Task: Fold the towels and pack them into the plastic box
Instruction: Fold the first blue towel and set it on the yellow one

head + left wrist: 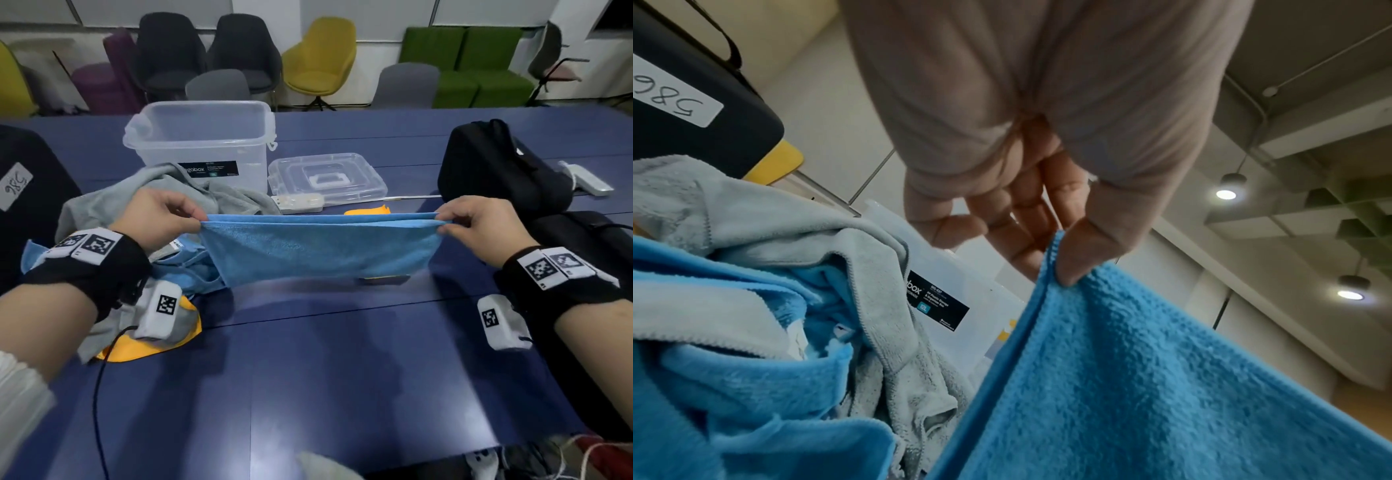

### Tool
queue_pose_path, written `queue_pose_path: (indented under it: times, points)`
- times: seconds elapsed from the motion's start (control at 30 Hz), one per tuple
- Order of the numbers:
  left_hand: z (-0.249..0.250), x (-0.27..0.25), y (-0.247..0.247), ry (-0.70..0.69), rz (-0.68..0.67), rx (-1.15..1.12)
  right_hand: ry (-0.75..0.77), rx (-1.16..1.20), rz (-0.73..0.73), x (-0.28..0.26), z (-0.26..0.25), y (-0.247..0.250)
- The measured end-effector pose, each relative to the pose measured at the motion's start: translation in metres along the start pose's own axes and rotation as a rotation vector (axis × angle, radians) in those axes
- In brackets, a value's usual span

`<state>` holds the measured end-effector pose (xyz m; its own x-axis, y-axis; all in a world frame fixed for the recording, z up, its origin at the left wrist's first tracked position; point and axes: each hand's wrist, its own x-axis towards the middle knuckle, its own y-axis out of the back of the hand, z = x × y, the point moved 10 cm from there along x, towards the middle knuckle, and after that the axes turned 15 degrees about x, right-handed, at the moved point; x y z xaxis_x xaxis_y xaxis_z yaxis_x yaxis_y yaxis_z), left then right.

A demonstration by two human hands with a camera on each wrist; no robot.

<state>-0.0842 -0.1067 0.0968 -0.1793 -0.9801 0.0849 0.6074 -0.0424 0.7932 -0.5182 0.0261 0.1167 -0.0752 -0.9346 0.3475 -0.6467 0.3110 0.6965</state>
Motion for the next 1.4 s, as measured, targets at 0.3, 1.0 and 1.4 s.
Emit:
queue_pose_path:
  times: [0.3,1.0,1.4]
  points:
    - [-0.009,-0.004,0.008,0.006,0.067,0.002,-0.012,0.013,0.006,-0.011,0.000,-0.005]
    - [-0.076,-0.031,-0.130,0.181,-0.327,0.473,-0.621,0.015,-0.393,-0.088,0.118,-0.127]
    - [-0.055,0.007,-0.075,0.135,-0.060,0.194,-0.508,0.463,-0.045,-0.047,0.108,-0.076]
